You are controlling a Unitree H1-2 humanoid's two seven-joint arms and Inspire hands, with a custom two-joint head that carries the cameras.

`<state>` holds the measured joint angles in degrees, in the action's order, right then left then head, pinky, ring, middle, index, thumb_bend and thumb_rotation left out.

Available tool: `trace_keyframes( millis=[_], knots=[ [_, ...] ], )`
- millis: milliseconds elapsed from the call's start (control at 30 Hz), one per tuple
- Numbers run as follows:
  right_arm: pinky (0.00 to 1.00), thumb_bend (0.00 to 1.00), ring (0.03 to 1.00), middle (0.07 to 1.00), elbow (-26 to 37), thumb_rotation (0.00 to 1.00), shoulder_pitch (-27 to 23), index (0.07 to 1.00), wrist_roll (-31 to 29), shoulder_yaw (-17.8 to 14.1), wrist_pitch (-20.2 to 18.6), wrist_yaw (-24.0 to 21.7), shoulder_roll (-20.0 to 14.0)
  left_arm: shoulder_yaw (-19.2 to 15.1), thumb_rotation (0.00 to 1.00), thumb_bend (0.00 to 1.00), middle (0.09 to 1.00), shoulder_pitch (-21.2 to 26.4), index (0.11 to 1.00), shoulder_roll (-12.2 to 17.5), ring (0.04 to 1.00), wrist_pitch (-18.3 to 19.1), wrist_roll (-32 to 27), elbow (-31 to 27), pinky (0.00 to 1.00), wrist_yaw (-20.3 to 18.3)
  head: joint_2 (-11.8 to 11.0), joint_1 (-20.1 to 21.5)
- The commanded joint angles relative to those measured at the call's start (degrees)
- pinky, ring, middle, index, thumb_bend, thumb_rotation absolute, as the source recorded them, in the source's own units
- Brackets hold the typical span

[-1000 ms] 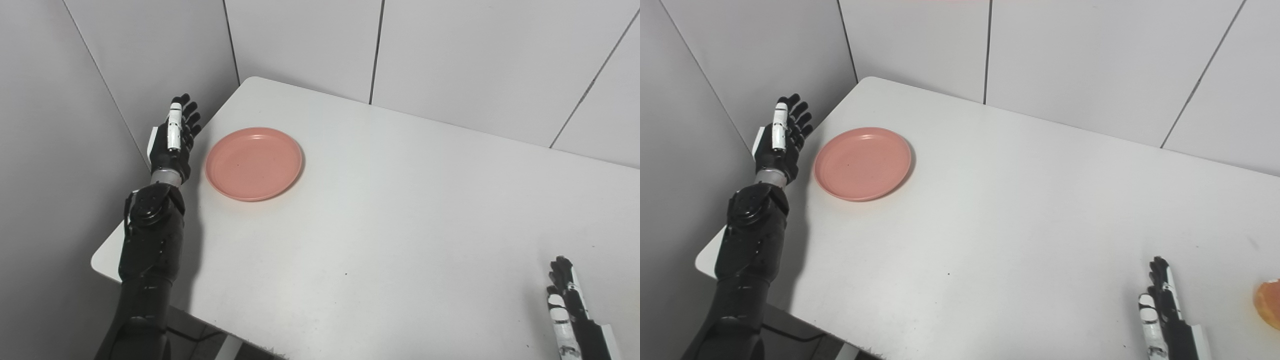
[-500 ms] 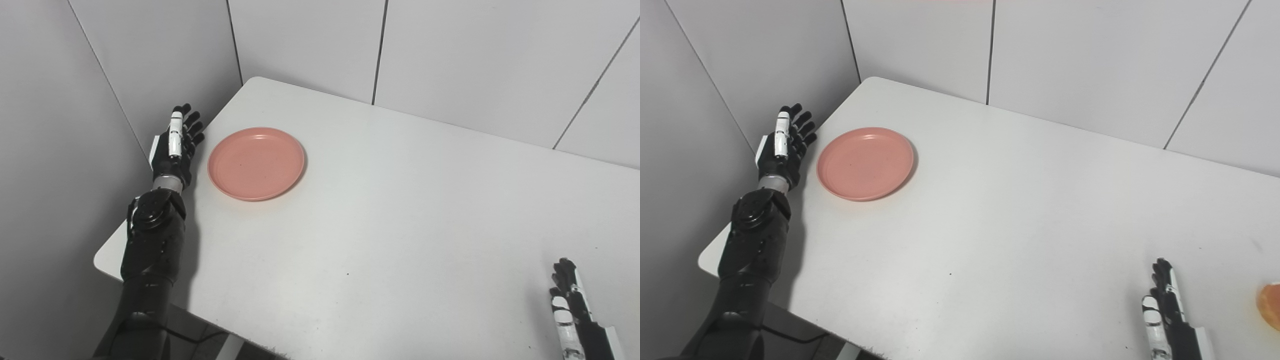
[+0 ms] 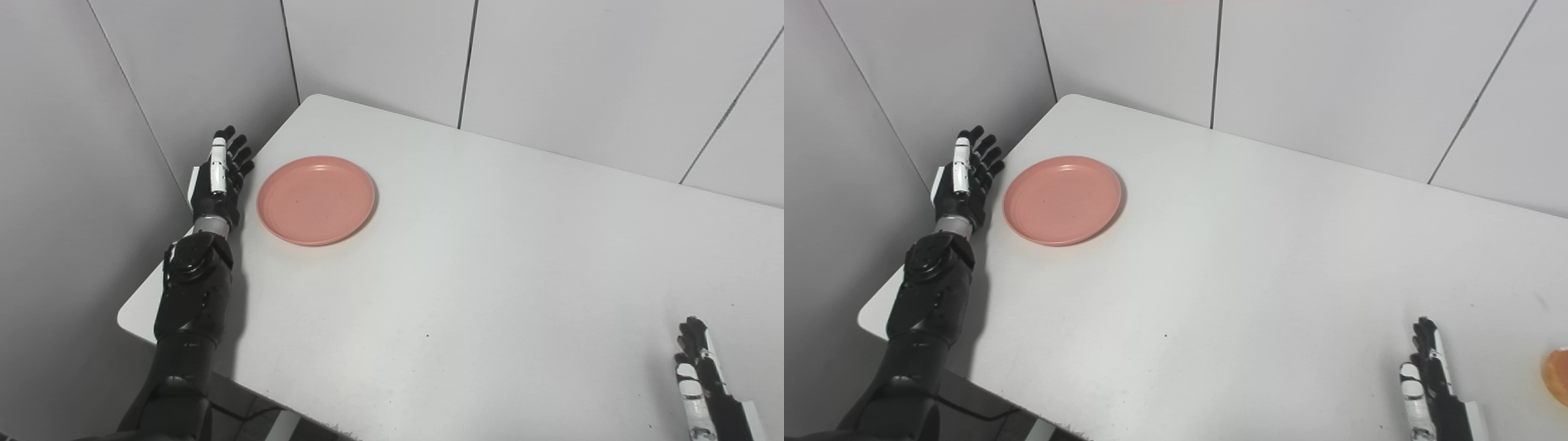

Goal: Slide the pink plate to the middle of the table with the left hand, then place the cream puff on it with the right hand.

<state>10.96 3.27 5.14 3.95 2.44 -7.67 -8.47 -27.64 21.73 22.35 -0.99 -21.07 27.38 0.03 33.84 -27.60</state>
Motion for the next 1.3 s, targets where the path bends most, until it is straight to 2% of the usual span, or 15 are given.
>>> trace_keyframes(
  millis=[0,233,333,433,800,1000,1267],
  knots=[
    [1.0,0.0,1.0,1.0,2.0,1.0,-0.1,1.0,-0.7,-0.2,-1.2,-0.1,0.0,1.3,1.0,0.4,0.924,1.1,0.905,0.8,0.924,0.0,0.2,0.3,0.93,-1.4,0.1,0.1],
    [1.0,0.0,1.0,1.0,2.3,1.0,0.1,1.0,-0.4,-0.1,-0.9,0.1,0.1,2.9,1.0,0.41,0.932,1.2,0.914,0.0,0.935,-0.5,-0.5,0.9,0.94,-2.6,0.4,0.4],
    [1.0,0.0,1.0,1.0,2.1,1.0,-0.1,1.0,-0.6,0.0,-0.4,-0.3,-0.1,3.4,1.0,0.42,0.909,1.3,0.894,-0.6,0.911,-0.9,-0.7,1.5,0.91,-2.9,0.6,0.5],
    [1.0,0.0,1.0,1.0,2.5,1.0,0.0,1.0,-0.4,0.0,-1.2,-0.2,0.0,4.0,1.0,0.43,0.893,0.9,0.88,-1.9,0.898,0.1,-0.6,-0.7,0.9,-1.9,0.8,0.7],
    [1.0,0.0,1.0,1.0,2.3,1.0,0.0,1.0,-0.5,0.3,-0.3,-0.4,0.1,5.1,1.0,0.41,0.879,0.0,0.866,-5.4,0.877,3.6,-0.2,-5.4,0.88,0.5,1.5,1.7],
    [1.0,0.0,1.0,1.0,2.9,1.0,0.2,1.0,0.0,0.2,-2.3,-0.1,0.4,5.4,1.0,0.39,0.882,-0.3,0.868,-6.7,0.882,4.6,-0.7,-6.3,0.88,0.2,1.9,2.1],
    [1.0,0.04,1.0,1.0,1.5,1.0,0.0,1.0,-0.2,0.3,-0.5,-0.1,0.5,6.7,1.0,0.41,0.891,-0.3,0.875,-7.7,0.896,4.2,-0.8,-6.6,0.9,-2.0,2.4,3.0]
  ],
)
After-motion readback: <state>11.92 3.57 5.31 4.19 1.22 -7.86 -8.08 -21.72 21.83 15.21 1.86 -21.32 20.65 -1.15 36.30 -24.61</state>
